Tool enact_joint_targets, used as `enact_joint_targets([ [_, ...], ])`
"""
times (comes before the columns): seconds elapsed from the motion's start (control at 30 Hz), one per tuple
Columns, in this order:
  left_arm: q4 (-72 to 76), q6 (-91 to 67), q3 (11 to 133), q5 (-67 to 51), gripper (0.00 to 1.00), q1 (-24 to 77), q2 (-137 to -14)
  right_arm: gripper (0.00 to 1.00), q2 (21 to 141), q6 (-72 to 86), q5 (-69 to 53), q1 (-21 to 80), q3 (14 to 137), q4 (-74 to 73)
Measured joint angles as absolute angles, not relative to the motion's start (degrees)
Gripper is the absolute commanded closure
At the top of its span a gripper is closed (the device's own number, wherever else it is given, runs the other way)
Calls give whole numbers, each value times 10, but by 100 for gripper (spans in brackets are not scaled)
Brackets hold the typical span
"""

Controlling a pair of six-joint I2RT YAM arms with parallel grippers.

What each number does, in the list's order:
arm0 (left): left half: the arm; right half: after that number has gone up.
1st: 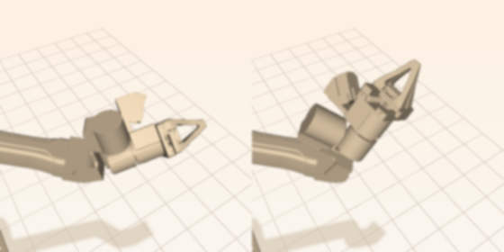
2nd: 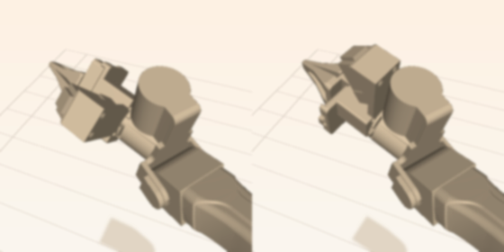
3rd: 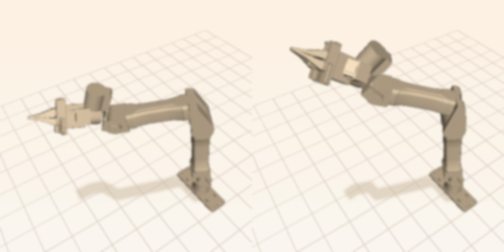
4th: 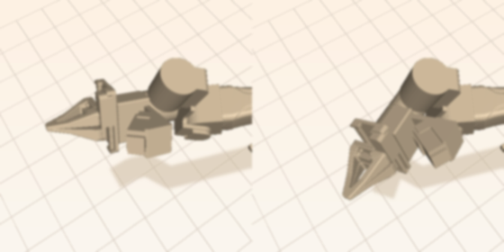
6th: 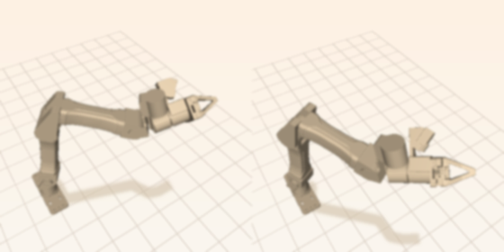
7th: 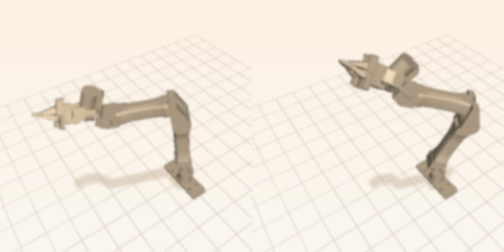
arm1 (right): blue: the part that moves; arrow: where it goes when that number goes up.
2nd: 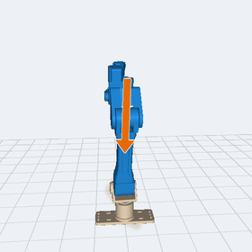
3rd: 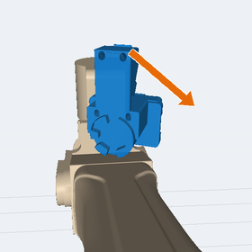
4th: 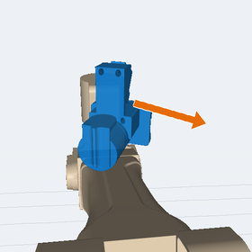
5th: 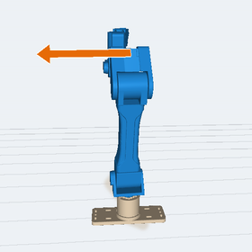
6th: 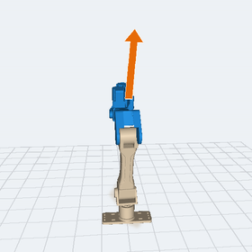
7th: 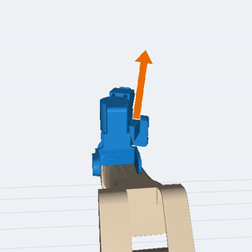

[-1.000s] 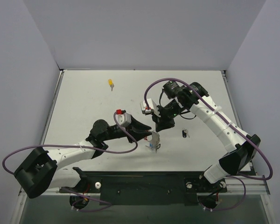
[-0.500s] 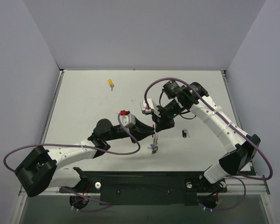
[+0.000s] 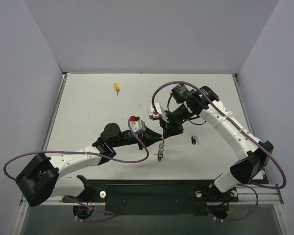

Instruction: Put the keys on the keyring

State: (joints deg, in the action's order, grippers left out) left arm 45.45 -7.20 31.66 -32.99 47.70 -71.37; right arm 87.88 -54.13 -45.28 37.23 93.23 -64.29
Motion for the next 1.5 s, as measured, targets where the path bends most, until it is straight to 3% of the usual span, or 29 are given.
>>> enact_joint_targets([
  [0.2, 452, -73, 319, -330, 76, 479, -714, 100, 879, -541, -453, 372, 932, -643],
  [0.4, 452, -77, 319, -330, 85, 479, -714, 100, 879, -541, -453, 372, 932, -643],
  [0.7, 453, -86, 319, -331, 86, 480, -714, 100, 880, -538, -453, 372, 932, -642],
  [0.8, 454, -89, 319, -331, 99, 480, -715, 100, 880, -536, -453, 372, 932, -642],
  [0.87, 454, -95, 319, -331, 100, 480, -715, 100, 880, -534, -452, 372, 932, -642],
  [0.93, 454, -100, 319, -331, 100, 480, -715, 96, 880, -532, -452, 372, 932, -642],
  [1.03, 456, -115, 319, -326, 100, 480, -715, 77, 880, -522, -453, 372, 932, -640],
  [1.17, 475, -152, 312, -297, 100, 480, -714, 63, 880, -496, -465, 368, 932, -630],
  [1.5, 602, -263, 228, -198, 100, 488, -703, 59, 866, -456, -575, 291, 888, -572],
])
